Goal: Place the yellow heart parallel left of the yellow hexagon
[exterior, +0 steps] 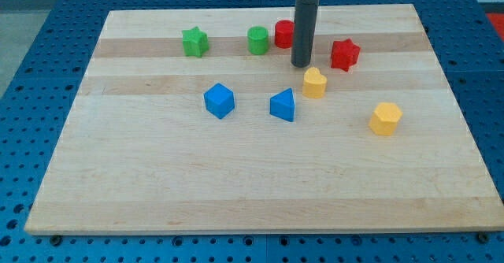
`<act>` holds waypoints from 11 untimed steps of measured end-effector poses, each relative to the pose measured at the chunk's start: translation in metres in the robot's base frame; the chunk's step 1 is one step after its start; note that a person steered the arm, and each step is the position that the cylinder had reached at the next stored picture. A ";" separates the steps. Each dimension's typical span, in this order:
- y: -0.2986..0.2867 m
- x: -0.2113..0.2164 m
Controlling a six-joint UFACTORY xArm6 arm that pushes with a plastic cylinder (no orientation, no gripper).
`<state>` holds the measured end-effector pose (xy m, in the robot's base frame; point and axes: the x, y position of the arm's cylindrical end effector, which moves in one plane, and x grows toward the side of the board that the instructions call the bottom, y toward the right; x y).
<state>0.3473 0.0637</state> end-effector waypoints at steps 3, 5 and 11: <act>0.004 0.020; 0.025 0.025; 0.044 0.046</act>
